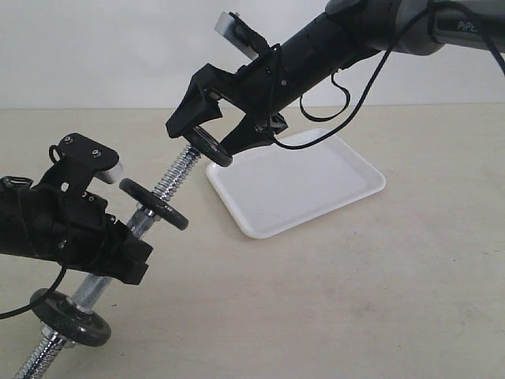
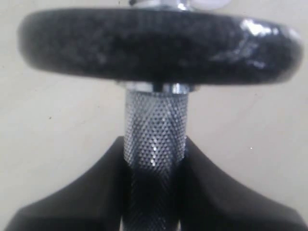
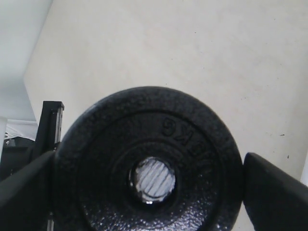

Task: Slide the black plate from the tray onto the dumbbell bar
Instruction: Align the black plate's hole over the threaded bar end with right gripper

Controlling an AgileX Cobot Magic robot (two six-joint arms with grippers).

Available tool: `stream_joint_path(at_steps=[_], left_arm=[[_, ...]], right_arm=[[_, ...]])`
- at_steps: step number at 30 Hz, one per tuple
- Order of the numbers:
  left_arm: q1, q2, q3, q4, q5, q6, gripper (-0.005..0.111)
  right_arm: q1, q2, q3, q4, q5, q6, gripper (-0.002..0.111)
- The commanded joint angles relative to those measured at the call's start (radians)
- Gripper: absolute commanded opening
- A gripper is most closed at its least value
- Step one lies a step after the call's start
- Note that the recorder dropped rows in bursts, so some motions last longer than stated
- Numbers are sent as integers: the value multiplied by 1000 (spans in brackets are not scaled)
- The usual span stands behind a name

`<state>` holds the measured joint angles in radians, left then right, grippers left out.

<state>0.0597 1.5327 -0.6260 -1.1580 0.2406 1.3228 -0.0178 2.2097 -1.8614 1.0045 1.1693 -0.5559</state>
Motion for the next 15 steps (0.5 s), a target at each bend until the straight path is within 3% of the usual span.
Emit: stream_joint_path(at_steps=[1,15], left_arm=[[-3,-41,-39,-48,-32,9,4],[-3,-41,-39,-34,-38,91,4]], right_arm=[[16,-25,-15,71,52,-3,0],[16,-25,-15,73,52,-5,0]])
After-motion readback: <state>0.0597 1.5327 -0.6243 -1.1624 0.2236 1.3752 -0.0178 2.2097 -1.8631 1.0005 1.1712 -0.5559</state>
